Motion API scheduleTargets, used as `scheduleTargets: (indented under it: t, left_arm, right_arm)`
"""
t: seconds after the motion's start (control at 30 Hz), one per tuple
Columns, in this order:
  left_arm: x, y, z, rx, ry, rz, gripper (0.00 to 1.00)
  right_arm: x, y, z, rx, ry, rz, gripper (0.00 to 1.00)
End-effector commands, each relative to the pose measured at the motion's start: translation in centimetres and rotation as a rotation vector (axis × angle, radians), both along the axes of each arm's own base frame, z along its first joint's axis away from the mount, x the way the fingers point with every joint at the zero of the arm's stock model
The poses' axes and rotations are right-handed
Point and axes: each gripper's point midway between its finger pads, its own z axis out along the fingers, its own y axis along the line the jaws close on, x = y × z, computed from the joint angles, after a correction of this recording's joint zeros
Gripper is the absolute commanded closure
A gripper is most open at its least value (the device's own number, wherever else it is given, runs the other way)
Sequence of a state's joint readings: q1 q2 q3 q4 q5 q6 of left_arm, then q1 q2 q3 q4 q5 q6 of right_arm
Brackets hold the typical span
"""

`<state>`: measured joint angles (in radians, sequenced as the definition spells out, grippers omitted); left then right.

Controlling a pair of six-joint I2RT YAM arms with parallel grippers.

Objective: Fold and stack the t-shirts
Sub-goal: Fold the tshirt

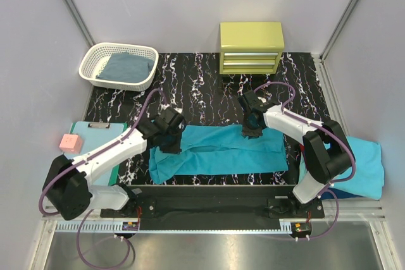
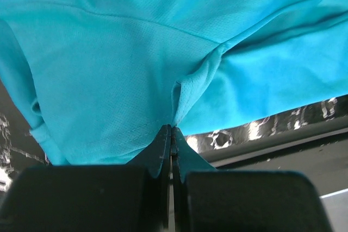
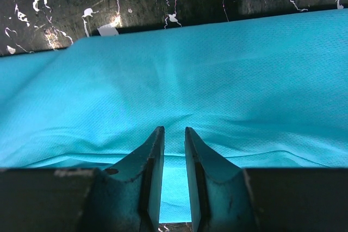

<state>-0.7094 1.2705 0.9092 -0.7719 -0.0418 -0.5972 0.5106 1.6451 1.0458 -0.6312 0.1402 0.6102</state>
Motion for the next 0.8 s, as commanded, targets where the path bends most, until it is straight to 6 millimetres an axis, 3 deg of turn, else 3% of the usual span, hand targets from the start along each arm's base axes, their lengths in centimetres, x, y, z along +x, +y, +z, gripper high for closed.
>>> scheduleTargets:
  t: [0.0,0.27,0.37,0.4,0.43,0.47,0.5,0.57,0.67,0.77]
  left_arm:
    - [-1.2,1.1,-0.1,0.025,0.01,0.036,1.0]
    - [-2.6,2.9,-2.1,0.128,0.08,0.039,1.0]
    - [-2.6,2.8,-2.9,0.155,0.11,0.034,0.86]
    - [-2.5,2.7,-2.8,0.153,0.111,0.033,0.71]
    - [-2.3,2.4,-2.5,0.146,0.098,0.039,0.66]
    - [-1.7,1.9,-1.3,0.117,0.059,0.04,0.6]
    - [-1.1,1.9,-0.5,0.109,0.02,0.059,0.45]
    - [0.1,1.5,2.1,0.059,-0.073,0.081,0.27]
    - [2.1,1.7,4.3,0.051,-0.182,0.112,0.17]
    - [3.6,1.6,3.7,0.087,-0.186,0.118,0.18]
  right_arm:
    - [0.7,0.3,0.4,-0.012,-0.038,0.019,0.71]
    - [0.9,0.4,0.4,-0.014,-0.041,0.027,0.71]
    - [1.0,0.5,0.5,-0.012,-0.041,0.031,0.71]
    - [1.0,0.5,0.6,-0.011,-0.045,0.034,0.71]
    - [1.0,0.5,0.7,-0.01,-0.044,0.035,0.71]
    - [1.1,0.5,0.8,-0.011,-0.05,0.036,0.71]
    - [1.1,0.5,0.9,-0.009,-0.052,0.037,0.71]
    - [1.0,0.4,0.9,-0.012,-0.053,0.037,0.7]
    - [1.0,0.5,0.8,-0.009,-0.05,0.039,0.71]
    - [0.9,0.7,0.7,0.001,-0.047,0.041,0.71]
